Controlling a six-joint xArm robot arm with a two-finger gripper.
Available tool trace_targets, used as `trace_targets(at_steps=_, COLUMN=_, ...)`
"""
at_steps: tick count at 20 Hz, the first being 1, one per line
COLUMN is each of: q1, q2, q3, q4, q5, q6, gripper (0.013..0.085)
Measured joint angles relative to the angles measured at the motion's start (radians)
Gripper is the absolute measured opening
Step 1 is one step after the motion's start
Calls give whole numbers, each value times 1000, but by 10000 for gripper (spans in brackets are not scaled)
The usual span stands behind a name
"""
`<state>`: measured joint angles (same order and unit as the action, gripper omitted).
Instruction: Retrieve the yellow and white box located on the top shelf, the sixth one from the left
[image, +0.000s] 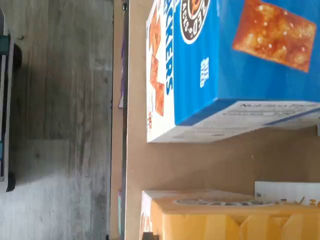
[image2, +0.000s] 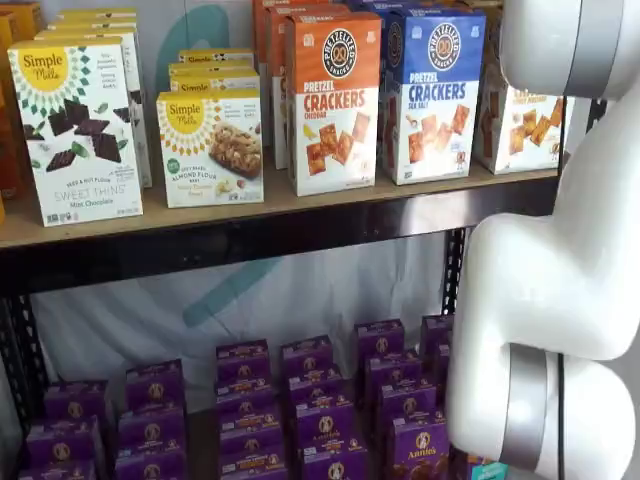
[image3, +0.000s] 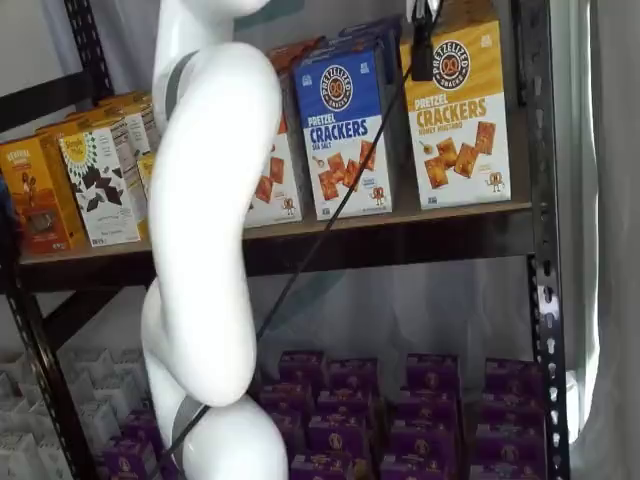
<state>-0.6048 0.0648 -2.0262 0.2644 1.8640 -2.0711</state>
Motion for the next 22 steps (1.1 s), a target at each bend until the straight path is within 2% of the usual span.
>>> trace_targets(at_steps=9, q1=8, q2=-16, q3=23, q4=-23, q5=-19, q6=-5, gripper=690)
trace_targets(at_steps=10, q1=9, q2=-18, q3=26, q4=-26, q5=-22, q6=-5, gripper=650)
trace_targets(at_steps=11, q1=10, q2=-21, q3=29, q4=-28, q5=-25, q6=-5, gripper=650)
trace_targets(at_steps=14, q1=11, q2=-23, q3=31, q4=-29, q5=-25, q6=-5, gripper=570)
trace_targets(at_steps=22, q1=9, q2=-27, q3=25, q4=-34, q5=-2, q6=-7, gripper=570)
